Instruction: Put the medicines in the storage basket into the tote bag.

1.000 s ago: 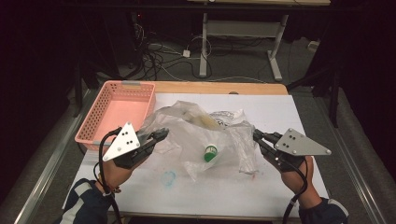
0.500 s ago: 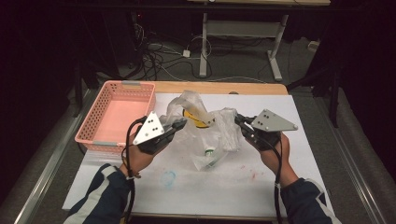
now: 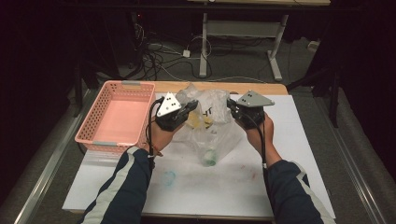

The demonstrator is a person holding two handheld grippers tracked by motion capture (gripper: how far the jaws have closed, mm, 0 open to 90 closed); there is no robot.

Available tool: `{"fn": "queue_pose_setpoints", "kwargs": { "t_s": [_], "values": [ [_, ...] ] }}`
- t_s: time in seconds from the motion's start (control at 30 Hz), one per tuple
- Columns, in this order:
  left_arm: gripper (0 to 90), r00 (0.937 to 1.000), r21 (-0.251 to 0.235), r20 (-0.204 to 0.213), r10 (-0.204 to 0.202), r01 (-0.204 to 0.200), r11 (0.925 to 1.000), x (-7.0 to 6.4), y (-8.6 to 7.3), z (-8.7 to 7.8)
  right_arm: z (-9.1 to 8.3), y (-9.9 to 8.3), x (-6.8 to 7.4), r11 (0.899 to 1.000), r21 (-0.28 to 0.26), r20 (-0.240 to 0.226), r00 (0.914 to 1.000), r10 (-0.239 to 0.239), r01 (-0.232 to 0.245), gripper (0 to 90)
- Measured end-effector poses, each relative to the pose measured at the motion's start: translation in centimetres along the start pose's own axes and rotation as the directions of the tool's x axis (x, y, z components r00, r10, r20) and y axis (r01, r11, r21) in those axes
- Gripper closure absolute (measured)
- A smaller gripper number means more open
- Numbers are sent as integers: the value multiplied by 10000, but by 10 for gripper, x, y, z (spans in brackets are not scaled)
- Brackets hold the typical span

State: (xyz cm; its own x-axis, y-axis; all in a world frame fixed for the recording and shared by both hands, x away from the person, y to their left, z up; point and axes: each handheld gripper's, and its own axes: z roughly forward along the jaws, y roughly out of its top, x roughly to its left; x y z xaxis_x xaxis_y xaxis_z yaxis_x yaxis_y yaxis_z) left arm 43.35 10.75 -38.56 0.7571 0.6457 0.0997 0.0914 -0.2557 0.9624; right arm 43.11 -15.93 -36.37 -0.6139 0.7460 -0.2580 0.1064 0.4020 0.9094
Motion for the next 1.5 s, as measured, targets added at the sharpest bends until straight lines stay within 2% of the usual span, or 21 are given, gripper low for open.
{"fn": "queue_pose_setpoints", "kwargs": {
  "t_s": [0.13,0.23,0.4,0.5,0.67,0.8,0.97,1.1,1.2,1.27,1.33,1.43,1.5],
  "values": [
    [876,9993,-199,8,-381,381,9991,7,8,5,11,3,-7,9992,116,49,9993,374,-375,900],
    [876,9999,-553,-21,-149,147,9984,4,24,0,8,13,-10,9971,-130,-169,9970,750,-752,900],
    [876,9997,-1074,-85,247,-255,9939,-3,57,-9,-7,41,-8,9963,-651,-72,9984,565,-568,900],
    [876,9989,-1362,-106,456,-466,9896,-6,77,-15,-17,58,-8,9938,-917,-81,9980,623,-627,900],
    [876,9979,-1558,-223,602,-630,9858,-10,100,-19,-28,80,-6,9932,-1114,31,9994,357,-352,900],
    [876,9988,-1688,-311,372,-420,9848,-6,107,-23,-37,91,-9,9908,-1304,126,9992,389,-369,900],
    [876,9992,-1967,-389,-63,-15,9805,6,115,-30,-53,102,-22,9852,-1631,353,9976,601,-536,900],
    [876,9980,-1999,-628,87,-211,9796,10,121,-34,-60,108,-30,9828,-1755,575,9960,691,-580,900],
    [875,9947,-1776,-1002,243,-419,9832,17,122,-34,-63,109,-35,9800,-1853,712,9937,868,-723,900],
    [872,9946,-1571,-1018,195,-354,9869,22,119,-31,-61,107,-38,9820,-1741,836,9926,885,-729,900],
    [799,9924,-1213,-1204,257,-404,9918,26,115,-26,-58,103,-40,9853,-1549,942,9918,866,-713,900],
    [801,9898,-858,-1400,260,-383,9956,32,106,-19,-48,96,-44,9880,-1358,1086,9901,891,-740,900],
    [799,9877,-739,-1561,99,-216,9970,37,101,-16,-41,89,-45,9901,-1182,1185,9889,895,-754,900]
  ]
}}
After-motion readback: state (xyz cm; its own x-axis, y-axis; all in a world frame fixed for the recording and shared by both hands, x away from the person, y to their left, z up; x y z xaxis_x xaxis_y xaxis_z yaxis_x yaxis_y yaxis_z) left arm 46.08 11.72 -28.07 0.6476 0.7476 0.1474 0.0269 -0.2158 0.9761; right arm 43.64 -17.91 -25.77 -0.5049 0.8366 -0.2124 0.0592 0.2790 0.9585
